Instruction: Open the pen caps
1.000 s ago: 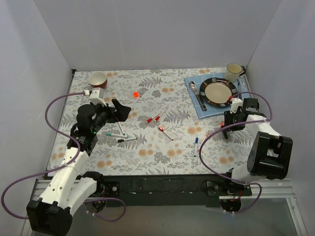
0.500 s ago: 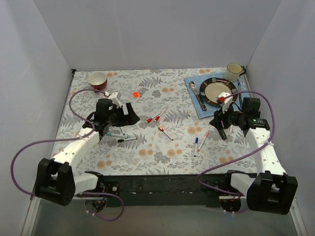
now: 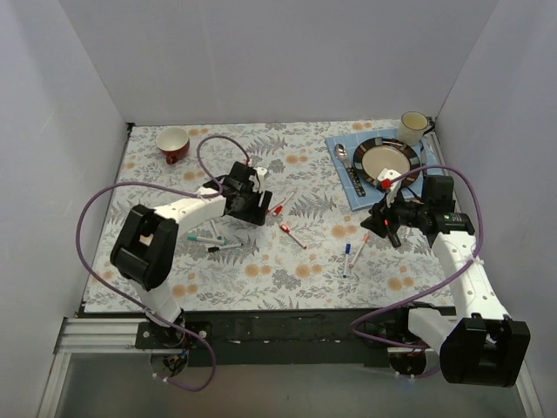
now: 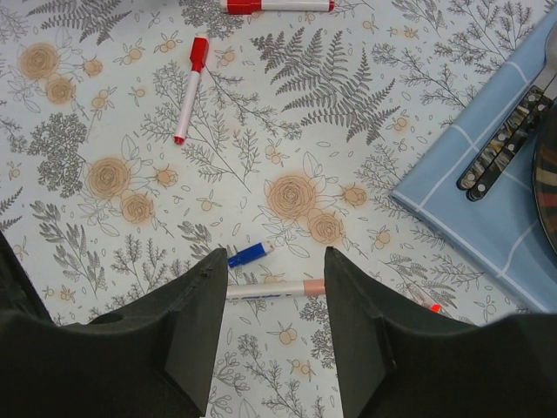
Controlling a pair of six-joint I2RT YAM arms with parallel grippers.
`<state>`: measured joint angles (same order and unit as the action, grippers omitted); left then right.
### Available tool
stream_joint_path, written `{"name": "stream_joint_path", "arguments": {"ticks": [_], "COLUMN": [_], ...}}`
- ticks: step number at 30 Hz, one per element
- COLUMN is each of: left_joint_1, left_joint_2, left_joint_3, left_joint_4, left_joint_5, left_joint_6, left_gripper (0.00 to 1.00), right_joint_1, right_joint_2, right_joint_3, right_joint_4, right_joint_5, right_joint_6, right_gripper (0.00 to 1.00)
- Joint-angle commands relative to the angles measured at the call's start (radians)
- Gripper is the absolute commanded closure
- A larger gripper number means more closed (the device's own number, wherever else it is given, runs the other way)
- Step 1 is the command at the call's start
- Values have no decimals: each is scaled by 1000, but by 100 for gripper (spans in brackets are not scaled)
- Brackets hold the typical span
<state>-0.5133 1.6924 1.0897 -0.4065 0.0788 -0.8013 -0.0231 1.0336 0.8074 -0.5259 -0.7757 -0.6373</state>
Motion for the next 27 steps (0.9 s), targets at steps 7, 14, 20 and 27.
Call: {"name": "stream_joint_path", "arguments": {"ticks": [7,14,20,27], "left_joint_1": [-77,-80,-80,-82], "left_joint_2": [185,260,291,308], "left_joint_3": [222,282,306,309], "left_joint_4": [-140,-169,-173,-169], "left_joint_5": [-188,-172,-156,-120], "left_joint_6": [208,223,231,228], "left_gripper": [47,57,64,78], "right_joint_1": [15,17,17,17], "right_joint_2": [-33,-38,-37,-32], "right_joint_3": [4,4,4,4], "right_joint_4": [-14,-14,-13,-13], "right_joint_5": [-39,-42,-43,-50], "right_joint_6": [-18,-16,-16,-16], "right_gripper": [44,44,44,44]}}
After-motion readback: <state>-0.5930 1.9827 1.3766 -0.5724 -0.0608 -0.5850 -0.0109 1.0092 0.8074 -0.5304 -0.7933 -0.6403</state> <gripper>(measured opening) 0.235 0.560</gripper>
